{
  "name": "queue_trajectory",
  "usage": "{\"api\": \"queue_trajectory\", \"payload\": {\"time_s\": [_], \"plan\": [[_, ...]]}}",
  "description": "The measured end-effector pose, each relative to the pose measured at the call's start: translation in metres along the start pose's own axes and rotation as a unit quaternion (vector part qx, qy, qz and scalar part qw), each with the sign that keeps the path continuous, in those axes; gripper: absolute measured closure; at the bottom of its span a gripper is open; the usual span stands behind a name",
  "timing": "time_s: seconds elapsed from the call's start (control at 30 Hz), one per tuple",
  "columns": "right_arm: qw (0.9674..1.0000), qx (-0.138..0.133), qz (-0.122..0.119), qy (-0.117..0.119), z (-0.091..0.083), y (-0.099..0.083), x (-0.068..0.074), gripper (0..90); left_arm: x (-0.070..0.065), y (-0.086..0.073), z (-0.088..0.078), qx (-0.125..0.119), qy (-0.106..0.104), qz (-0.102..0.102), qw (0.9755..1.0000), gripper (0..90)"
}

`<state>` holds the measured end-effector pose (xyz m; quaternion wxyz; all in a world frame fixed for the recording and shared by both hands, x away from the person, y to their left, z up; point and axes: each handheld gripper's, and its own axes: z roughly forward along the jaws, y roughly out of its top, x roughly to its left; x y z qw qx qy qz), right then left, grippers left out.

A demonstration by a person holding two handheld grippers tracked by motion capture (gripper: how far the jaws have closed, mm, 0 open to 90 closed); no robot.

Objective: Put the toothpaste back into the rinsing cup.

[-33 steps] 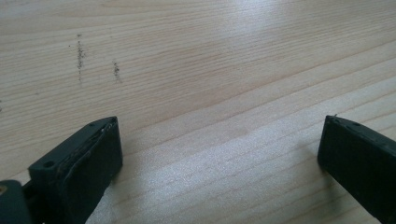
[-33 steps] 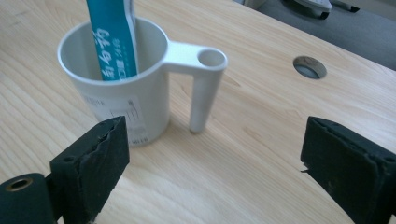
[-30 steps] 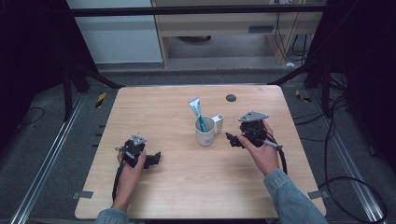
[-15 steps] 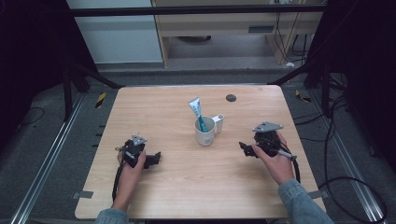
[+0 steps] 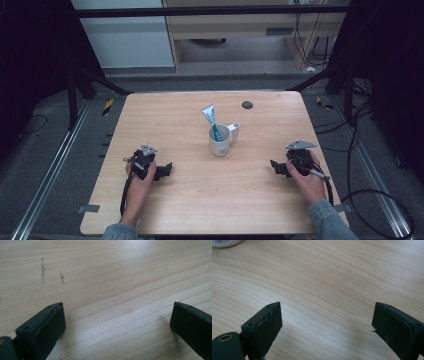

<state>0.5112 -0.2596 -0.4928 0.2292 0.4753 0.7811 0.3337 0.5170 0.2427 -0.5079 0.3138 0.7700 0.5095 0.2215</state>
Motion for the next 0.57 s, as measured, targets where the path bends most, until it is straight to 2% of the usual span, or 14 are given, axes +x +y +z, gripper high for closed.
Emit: {"api": "queue_trajectory", "payload": {"time_s": [0.13, 0.3, 0.47, 0.57], "plan": [[0.9996, -0.006, 0.025, -0.007, 0.004, -0.009, -0.009, 8.8, 0.000, 0.000, 0.000, 0.000, 0.000, 0.000, 1.0000, 0.0], [0.9992, 0.005, 0.039, -0.011, 0.010, -0.016, -0.013, 6.2, 0.000, 0.000, 0.000, 0.000, 0.000, 0.000, 1.0000, 0.0], [0.9984, 0.012, 0.049, -0.026, 0.012, -0.016, -0.015, 0.6, 0.000, 0.000, 0.000, 0.000, 0.000, 0.000, 1.0000, 0.0], [0.9977, 0.013, 0.058, -0.034, 0.012, -0.016, -0.016, 0.5, 0.000, 0.000, 0.000, 0.000, 0.001, 0.000, 1.0000, 0.0]]}}
